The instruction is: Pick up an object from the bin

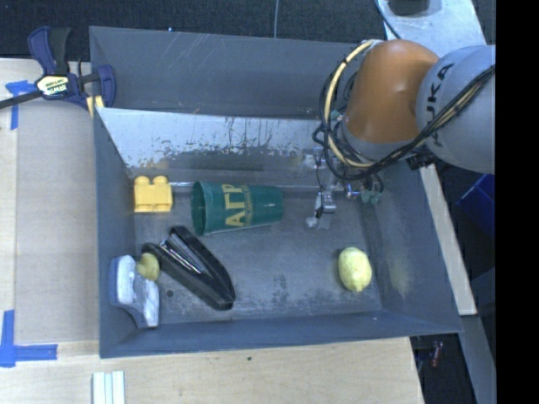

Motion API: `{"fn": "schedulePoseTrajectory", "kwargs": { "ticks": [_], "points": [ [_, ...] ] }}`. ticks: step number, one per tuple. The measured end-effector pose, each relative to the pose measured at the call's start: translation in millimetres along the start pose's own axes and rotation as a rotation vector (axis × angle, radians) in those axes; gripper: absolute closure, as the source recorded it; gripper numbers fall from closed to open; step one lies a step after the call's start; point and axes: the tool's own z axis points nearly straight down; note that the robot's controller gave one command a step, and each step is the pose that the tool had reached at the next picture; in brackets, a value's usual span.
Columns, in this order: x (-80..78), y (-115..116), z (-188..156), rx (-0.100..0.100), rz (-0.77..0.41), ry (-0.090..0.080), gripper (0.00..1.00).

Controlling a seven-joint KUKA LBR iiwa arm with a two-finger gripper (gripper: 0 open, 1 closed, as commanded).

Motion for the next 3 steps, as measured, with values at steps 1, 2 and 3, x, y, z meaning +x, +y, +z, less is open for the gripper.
{"fn": "schedulePoseTrajectory", "kwargs": {
  "ticks": [1, 2, 3],
  "points": [
    [-2.1, -0.1, -4.5, 0.001, -0.001, -0.008, 0.0],
    [4.8, 81.6, 18.7, 0.001, -0.143, -0.009, 0.0],
    [15.1, 132.3, 9.7, 0.002, 0.097, -0.012, 0.0]
  ]
}}
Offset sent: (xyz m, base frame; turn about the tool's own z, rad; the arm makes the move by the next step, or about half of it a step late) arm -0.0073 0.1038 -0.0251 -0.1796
